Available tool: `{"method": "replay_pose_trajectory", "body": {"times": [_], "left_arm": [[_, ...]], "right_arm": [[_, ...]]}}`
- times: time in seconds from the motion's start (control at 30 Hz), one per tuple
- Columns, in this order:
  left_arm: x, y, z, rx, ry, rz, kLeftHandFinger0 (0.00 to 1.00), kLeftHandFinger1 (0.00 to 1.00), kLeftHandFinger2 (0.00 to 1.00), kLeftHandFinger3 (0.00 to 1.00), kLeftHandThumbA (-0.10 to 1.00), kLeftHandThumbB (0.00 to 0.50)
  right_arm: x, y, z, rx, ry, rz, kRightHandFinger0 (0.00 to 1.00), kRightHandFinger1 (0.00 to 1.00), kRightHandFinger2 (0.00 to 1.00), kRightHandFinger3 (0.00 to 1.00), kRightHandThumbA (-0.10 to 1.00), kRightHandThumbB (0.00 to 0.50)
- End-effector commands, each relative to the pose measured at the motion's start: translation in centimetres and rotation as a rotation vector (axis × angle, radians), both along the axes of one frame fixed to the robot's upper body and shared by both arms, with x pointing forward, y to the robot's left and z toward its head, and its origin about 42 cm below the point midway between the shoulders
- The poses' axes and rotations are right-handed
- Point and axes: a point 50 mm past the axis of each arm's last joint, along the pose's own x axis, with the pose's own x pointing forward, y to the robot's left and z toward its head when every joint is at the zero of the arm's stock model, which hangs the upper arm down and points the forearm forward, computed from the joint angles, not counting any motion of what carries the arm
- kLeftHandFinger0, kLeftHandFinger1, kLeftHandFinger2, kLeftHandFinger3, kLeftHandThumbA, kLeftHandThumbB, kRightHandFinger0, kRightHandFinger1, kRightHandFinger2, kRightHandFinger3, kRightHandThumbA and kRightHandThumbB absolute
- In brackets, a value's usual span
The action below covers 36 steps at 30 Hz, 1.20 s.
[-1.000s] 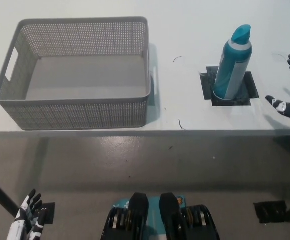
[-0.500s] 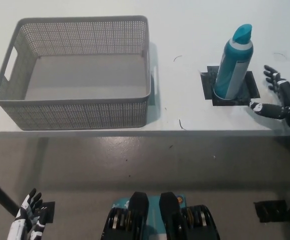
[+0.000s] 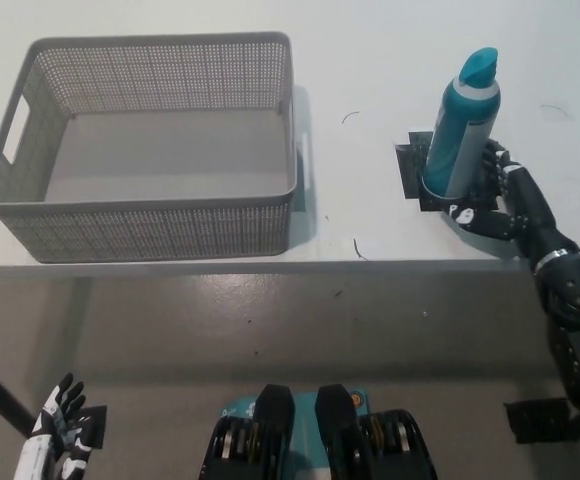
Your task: Use the right hand to pick up an air purifying spray and put it inside a container
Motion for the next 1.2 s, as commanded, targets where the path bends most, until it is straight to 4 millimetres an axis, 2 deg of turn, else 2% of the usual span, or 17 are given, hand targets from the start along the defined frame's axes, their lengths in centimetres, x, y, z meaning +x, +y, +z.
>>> {"method": "replay_pose_trajectory", "body": {"times": [0.0, 0.17, 0.43, 0.5, 0.57, 0.67, 0.8, 0.83, 0.9, 0.93, 0.97, 1.0, 1.03, 1.07, 1.1, 1.13, 1.17], "left_arm": [[0.0, 0.5, 1.1, 0.009, -0.039, 0.002, 0.76, 0.96, 1.0, 1.0, 0.81, 0.286], [-0.5, 0.4, 0.9, 0.015, -0.031, -0.004, 0.76, 0.96, 1.0, 1.0, 0.82, 0.278], [-0.4, 0.0, 0.8, 0.023, -0.032, -0.015, 0.73, 0.93, 1.0, 1.0, 0.79, 0.265], [-0.4, -0.1, 0.7, 0.02, -0.034, -0.019, 0.73, 0.93, 1.0, 1.0, 0.77, 0.263], [-0.4, -0.4, 0.7, 0.007, -0.026, -0.028, 0.73, 0.93, 1.0, 1.0, 0.74, 0.247], [-0.3, -0.7, 0.8, 0.007, -0.028, -0.04, 0.72, 0.94, 1.0, 1.0, 0.67, 0.221], [-0.1, -0.9, 0.7, 0.002, -0.022, -0.051, 0.72, 0.94, 1.0, 1.0, 0.71, 0.221], [0.1, -0.9, 0.7, 0.005, -0.022, -0.053, 0.72, 0.94, 1.0, 1.0, 0.73, 0.235], [0.2, -1.0, 0.8, 0.01, -0.02, -0.059, 0.72, 0.94, 1.0, 1.0, 0.74, 0.232], [0.3, -1.0, 0.8, 0.014, -0.019, -0.063, 0.72, 0.94, 1.0, 1.0, 0.74, 0.233], [0.3, -1.1, 0.9, 0.013, -0.02, -0.065, 0.72, 0.94, 1.0, 1.0, 0.73, 0.221], [0.4, -1.2, 1.0, 0.013, -0.02, -0.067, 0.72, 0.94, 1.0, 1.0, 0.72, 0.22], [0.4, -1.1, 1.0, 0.013, -0.019, -0.07, 0.72, 0.94, 1.0, 1.0, 0.72, 0.221], [0.4, -1.2, 1.0, 0.012, -0.018, -0.069, 0.72, 0.94, 1.0, 1.0, 0.71, 0.221], [0.3, -1.2, 1.0, 0.012, -0.017, -0.069, 0.72, 0.94, 1.0, 1.0, 0.7, 0.217], [0.3, -1.1, 1.0, 0.007, -0.014, -0.068, 0.72, 0.94, 1.0, 1.0, 0.7, 0.223], [0.3, -1.1, 1.0, 0.005, -0.009, -0.066, 0.74, 0.95, 1.0, 1.0, 0.71, 0.232]], "right_arm": [[1.9, 2.3, 2.5, 0.058, -0.059, 0.018, 1.0, 1.0, 1.0, 1.0, 0.77, 0.5], [2.1, 3.1, 2.4, 0.115, -0.048, 0.035, 1.0, 1.0, 1.0, 1.0, 0.75, 0.5], [3.9, 3.9, 3.5, 0.147, -0.023, 0.02, 1.0, 1.0, 1.0, 1.0, 0.75, 0.5], [4.3, 4.2, 3.8, 0.178, -0.019, 0.024, 1.0, 1.0, 1.0, 1.0, 0.72, 0.5], [4.7, 4.6, 4.4, 0.212, -0.014, 0.021, 1.0, 1.0, 1.0, 1.0, 0.69, 0.5], [5.2, 5.0, 5.0, 0.204, -0.015, 0.008, 1.0, 1.0, 1.0, 1.0, 0.71, 0.5], [5.5, 5.6, 5.6, 0.22, -0.028, 0.003, 1.0, 1.0, 1.0, 1.0, 0.69, 0.5], [5.7, 5.8, 6.0, 0.23, -0.032, 0.0, 1.0, 1.0, 1.0, 1.0, 0.68, 0.5], [5.9, 6.3, 6.3, 0.265, -0.042, -0.018, 1.0, 1.0, 1.0, 1.0, 0.63, 0.5], [5.9, 6.5, 6.4, 0.282, -0.068, -0.062, 1.0, 1.0, 1.0, 1.0, 0.56, 0.5], [5.9, 6.7, 6.5, 0.311, -0.085, -0.109, 1.0, 1.0, 1.0, 1.0, 0.33, 0.478], [5.9, 6.9, 6.6, 0.353, -0.102, -0.173, 1.0, 1.0, 1.0, 1.0, 0.29, 0.496], [5.8, 7.2, 6.4, 0.459, -0.096, -0.255, 1.0, 1.0, 1.0, 0.96, 0.03, 0.445], [5.6, 7.4, 6.3, 0.474, -0.12, -0.307, 0.86, 0.82, 0.8, 0.75, -0.06, 0.367], [5.5, 7.6, 6.2, 0.487, -0.132, -0.332, 0.62, 0.5, 0.51, 0.54, -0.1, 0.367], [5.4, 7.8, 6.1, 0.505, -0.131, -0.347, 0.64, 0.44, 0.42, 0.5, -0.1, 0.364], [5.2, 8.0, 6.0, 0.498, -0.131, -0.344, 0.54, 0.36, 0.35, 0.46, -0.1, 0.399]]}}
